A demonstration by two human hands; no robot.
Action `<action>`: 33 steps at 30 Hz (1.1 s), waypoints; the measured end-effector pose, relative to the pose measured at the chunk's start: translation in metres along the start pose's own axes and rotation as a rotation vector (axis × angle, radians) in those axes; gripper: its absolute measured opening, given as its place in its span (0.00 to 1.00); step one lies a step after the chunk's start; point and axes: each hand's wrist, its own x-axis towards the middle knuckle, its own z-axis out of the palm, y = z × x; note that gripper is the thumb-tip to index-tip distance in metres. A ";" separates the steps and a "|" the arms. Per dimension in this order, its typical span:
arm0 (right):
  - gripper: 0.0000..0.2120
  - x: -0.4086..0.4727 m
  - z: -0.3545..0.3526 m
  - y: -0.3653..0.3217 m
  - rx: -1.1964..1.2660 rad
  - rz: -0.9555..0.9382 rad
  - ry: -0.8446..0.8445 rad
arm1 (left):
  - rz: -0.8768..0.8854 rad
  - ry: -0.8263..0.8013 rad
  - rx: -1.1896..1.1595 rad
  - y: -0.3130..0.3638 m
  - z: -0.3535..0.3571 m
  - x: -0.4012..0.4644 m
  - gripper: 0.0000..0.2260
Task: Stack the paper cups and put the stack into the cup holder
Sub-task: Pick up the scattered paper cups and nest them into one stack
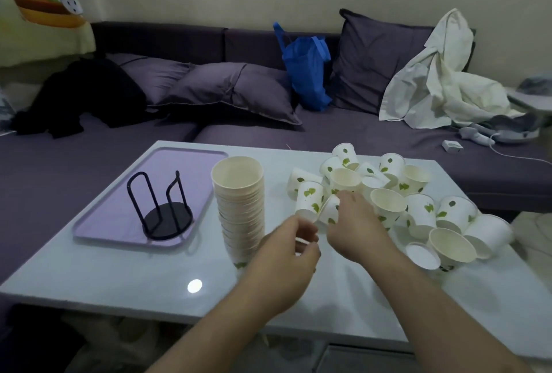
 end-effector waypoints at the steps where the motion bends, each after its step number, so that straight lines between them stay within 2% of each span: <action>1: 0.23 0.003 0.004 0.002 -0.055 0.001 -0.010 | -0.031 -0.020 0.007 -0.006 0.006 0.003 0.08; 7: 0.24 0.017 0.018 0.009 -0.238 0.028 0.019 | -0.133 -0.067 0.002 -0.013 0.022 0.016 0.07; 9: 0.25 0.017 0.020 0.010 -0.246 0.034 0.015 | -0.159 -0.062 0.002 -0.011 0.023 0.019 0.06; 14: 0.19 0.010 0.011 0.011 -0.179 0.068 -0.050 | -0.242 -0.063 -0.014 -0.003 0.023 0.018 0.07; 16: 0.18 0.006 0.002 0.011 -0.126 0.086 -0.072 | -0.288 -0.071 -0.053 -0.002 0.022 0.018 0.13; 19: 0.15 -0.003 -0.016 0.011 0.101 0.088 -0.148 | -0.330 -0.100 -0.147 0.002 0.020 0.015 0.29; 22: 0.11 -0.012 -0.029 0.009 0.282 0.006 -0.280 | -0.323 -0.084 -0.297 0.006 0.016 0.009 0.43; 25: 0.16 -0.020 -0.035 0.011 0.385 -0.121 -0.472 | -0.342 -0.001 -0.329 0.003 0.015 0.006 0.45; 27: 0.19 -0.023 -0.039 0.013 0.365 -0.172 -0.572 | -0.363 0.010 -0.247 0.005 0.013 0.004 0.37; 29: 0.20 -0.020 -0.036 0.017 0.314 -0.167 -0.526 | -0.406 0.015 -0.161 0.000 0.012 0.004 0.31; 33: 0.16 -0.002 -0.018 0.008 0.239 -0.022 -0.205 | -0.416 0.001 -0.111 -0.008 0.009 0.002 0.32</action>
